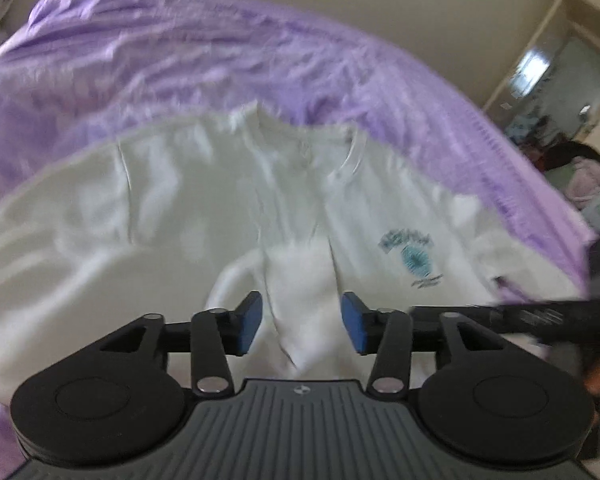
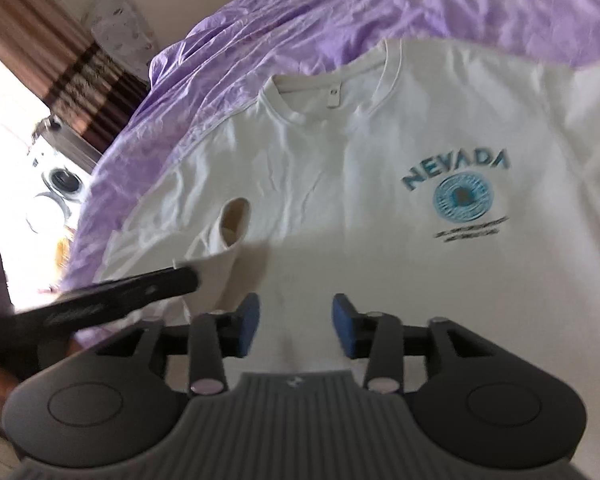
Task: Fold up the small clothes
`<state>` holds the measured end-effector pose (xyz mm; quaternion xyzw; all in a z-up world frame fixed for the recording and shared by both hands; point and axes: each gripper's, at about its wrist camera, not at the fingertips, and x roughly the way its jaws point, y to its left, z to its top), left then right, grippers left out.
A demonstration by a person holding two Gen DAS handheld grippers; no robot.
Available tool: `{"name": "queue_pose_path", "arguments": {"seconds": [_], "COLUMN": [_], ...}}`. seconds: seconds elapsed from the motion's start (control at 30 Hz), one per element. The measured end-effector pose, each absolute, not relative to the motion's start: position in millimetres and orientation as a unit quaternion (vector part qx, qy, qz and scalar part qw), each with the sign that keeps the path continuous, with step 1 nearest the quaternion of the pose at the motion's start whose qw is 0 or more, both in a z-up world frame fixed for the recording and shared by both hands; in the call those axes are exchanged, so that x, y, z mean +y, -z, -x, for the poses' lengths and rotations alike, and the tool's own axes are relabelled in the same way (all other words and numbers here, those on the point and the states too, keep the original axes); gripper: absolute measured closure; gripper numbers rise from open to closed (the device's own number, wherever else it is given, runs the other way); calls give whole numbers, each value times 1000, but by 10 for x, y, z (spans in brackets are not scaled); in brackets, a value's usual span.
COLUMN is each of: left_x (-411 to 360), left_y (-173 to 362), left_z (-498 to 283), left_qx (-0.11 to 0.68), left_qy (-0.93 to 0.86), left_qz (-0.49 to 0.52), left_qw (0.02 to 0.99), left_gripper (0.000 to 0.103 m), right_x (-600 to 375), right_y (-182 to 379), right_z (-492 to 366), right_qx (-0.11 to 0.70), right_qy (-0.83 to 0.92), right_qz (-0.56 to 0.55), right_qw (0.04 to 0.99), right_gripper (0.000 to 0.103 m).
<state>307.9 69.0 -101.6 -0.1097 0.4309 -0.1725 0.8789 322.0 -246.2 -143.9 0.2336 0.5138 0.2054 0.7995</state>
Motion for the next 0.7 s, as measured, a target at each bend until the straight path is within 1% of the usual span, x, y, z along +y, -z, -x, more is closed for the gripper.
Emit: {"name": "queue_pose_path", "arguments": {"seconds": [0.1, 0.17, 0.2, 0.27, 0.4, 0.57, 0.6, 0.67, 0.7], "left_x": [863, 980, 1061, 1269, 1709, 2118, 2167, 2251, 2290], "left_y": [775, 673, 642, 640, 759, 915, 932, 950, 958], "left_z": [-3044, -3071, -3087, -3132, -3181, -3137, -3129, -3101, -3089], "left_qx": [405, 390, 388, 391, 400, 401, 400, 400, 399], "left_qy": [172, 140, 125, 92, 38, -1, -5, -16, -20], "left_qz": [102, 80, 67, 63, 87, 119, 121, 125, 129], "left_qw": [892, 906, 911, 914, 912, 908, 908, 908, 908], "left_gripper": [42, 42, 42, 42, 42, 43, 43, 43, 43], "right_x": [-2403, -2313, -2270, -2232, -2180, -2128, -2128, -2122, -2127], "right_y": [1482, 1493, 1509, 1574, 1753, 2021, 2070, 2138, 2130], "right_z": [-3378, -3472, -3517, -3599, -3725, -3831, -3836, -3840, -3831], "right_qx": [524, 528, 531, 539, 542, 561, 562, 570, 566], "right_qy": [-209, -207, -204, -199, -200, -191, -191, -198, -201], "right_qz": [-276, -273, -268, -271, -293, -298, -305, -330, -345], "right_qw": [778, 777, 778, 773, 762, 748, 745, 726, 721], "right_gripper": [59, 49, 49, 49, 57, 58, 62, 103, 103]}}
